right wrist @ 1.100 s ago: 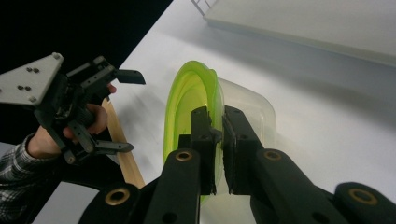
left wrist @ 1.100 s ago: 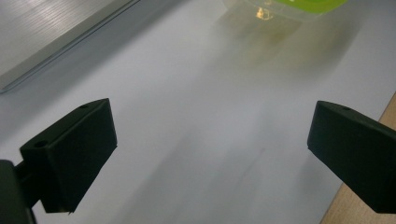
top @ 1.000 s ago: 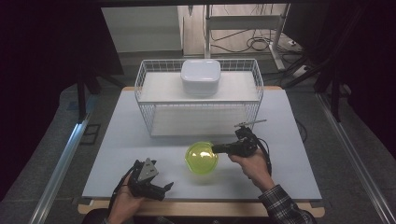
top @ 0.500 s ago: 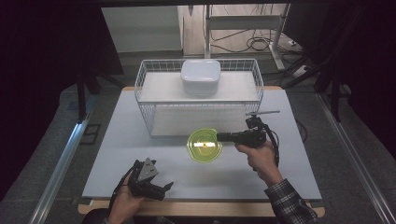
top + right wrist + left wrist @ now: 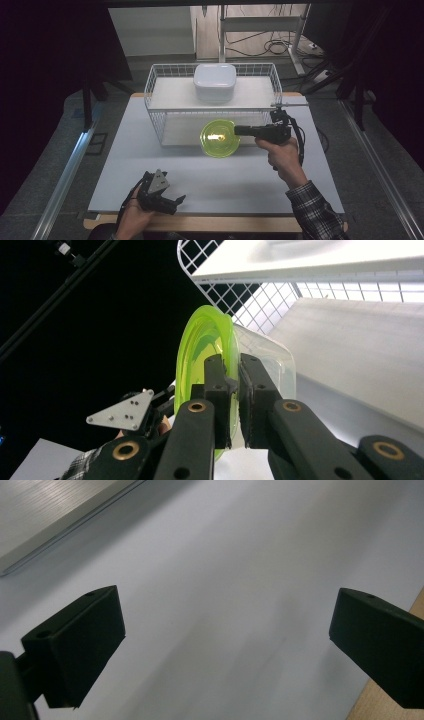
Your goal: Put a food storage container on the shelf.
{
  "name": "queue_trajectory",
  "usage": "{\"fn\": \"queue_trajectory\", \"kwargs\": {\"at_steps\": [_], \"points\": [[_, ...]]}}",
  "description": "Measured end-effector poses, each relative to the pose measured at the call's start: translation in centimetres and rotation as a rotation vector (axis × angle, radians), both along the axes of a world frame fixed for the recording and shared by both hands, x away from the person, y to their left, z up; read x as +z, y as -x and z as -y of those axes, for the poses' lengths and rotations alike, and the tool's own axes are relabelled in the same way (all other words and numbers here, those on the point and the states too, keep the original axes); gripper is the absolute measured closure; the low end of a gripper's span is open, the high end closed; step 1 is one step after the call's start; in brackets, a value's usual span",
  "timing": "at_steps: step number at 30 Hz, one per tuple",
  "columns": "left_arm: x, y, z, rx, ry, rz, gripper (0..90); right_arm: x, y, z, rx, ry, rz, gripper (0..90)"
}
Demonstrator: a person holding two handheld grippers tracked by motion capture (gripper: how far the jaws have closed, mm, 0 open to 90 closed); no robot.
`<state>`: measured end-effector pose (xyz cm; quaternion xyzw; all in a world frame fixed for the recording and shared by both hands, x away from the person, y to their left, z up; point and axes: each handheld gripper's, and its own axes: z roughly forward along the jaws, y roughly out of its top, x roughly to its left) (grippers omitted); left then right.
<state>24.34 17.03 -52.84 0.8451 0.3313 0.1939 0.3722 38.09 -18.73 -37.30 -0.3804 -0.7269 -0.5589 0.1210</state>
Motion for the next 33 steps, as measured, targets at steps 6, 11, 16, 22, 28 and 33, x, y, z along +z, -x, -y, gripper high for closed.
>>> {"fn": "queue_trajectory", "kwargs": {"at_steps": [6,11,16,22,28,33], "points": [[0.0,0.0,0.0,0.0,0.0,-0.002,1.1,1.1,-0.6,0.2,-0.017,-0.027,0.004,84.3],[-0.1,0.0,0.0,-0.001,-0.001,-0.004,1.0,2.3,-1.1,0.4,-0.028,-0.045,0.013,84.3],[-0.1,0.0,0.0,-0.001,0.001,-0.003,1.1,4.0,-1.6,0.5,-0.041,-0.064,0.034,84.3],[0.0,0.0,0.0,0.003,0.006,-0.006,1.0,6.8,-2.3,0.4,-0.055,-0.092,0.062,84.3],[0.0,0.0,0.0,0.002,0.011,-0.008,1.0,9.8,-3.5,0.0,-0.087,-0.117,0.087,84.2],[0.0,0.0,-0.1,0.0,0.012,-0.01,1.0,11.7,-4.7,-0.6,-0.124,-0.109,0.1,84.2]]}}
